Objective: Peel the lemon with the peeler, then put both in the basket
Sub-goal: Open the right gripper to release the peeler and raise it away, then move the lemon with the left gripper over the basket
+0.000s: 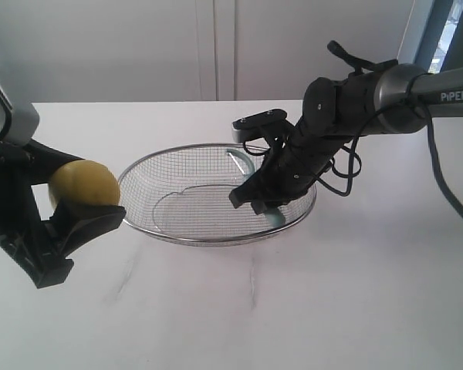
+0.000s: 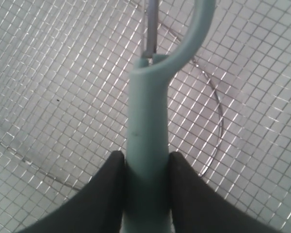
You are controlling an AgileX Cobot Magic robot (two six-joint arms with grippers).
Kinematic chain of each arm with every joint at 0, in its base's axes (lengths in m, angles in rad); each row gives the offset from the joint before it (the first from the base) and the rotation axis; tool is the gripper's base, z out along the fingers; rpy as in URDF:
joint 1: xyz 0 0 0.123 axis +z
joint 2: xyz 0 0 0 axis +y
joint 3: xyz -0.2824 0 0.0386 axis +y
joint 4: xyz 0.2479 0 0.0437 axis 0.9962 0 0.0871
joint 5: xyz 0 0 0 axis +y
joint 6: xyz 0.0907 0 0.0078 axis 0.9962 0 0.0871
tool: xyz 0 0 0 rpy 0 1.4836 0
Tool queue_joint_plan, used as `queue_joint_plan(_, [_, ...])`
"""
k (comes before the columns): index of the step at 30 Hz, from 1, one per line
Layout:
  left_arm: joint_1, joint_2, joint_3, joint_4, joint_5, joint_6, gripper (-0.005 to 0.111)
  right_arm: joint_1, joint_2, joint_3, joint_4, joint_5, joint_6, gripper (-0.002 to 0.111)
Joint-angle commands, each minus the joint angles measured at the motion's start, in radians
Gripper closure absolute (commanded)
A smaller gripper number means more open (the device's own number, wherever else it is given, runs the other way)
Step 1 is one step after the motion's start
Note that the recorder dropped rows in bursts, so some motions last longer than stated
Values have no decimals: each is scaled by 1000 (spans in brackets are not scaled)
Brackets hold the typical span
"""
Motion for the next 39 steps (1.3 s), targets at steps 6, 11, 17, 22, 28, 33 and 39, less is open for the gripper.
queue_joint_plan(6, [-8,-6,5,-26,4,-8,107,-4,-3,2,2,-21,-10,67])
queue_joint_plan(11, [-8,-6,5,-26,4,-8,107,-4,-5,2,2,-37,-10,66])
queue_joint_plan(17, [-8,-6,5,-26,4,-8,107,-4,-118,0,-2,-37,-10,69])
queue_joint_plan(22, [-8,-6,5,-26,1,-8,107,-4,-266,0,-7,12,-10,90])
queue_joint_plan(28, [-8,-6,5,-26,1,-6,107,-4,-453,4,-41,84,-12,108])
queue_joint_plan(33, [-8,-6,5,-26,12,-6,107,-4,-641,44,-41,136,-12,108])
queue_joint_plan(39, [-8,16,5,-26,-38,-6,107,-4,-908,173,-127,169,54,108])
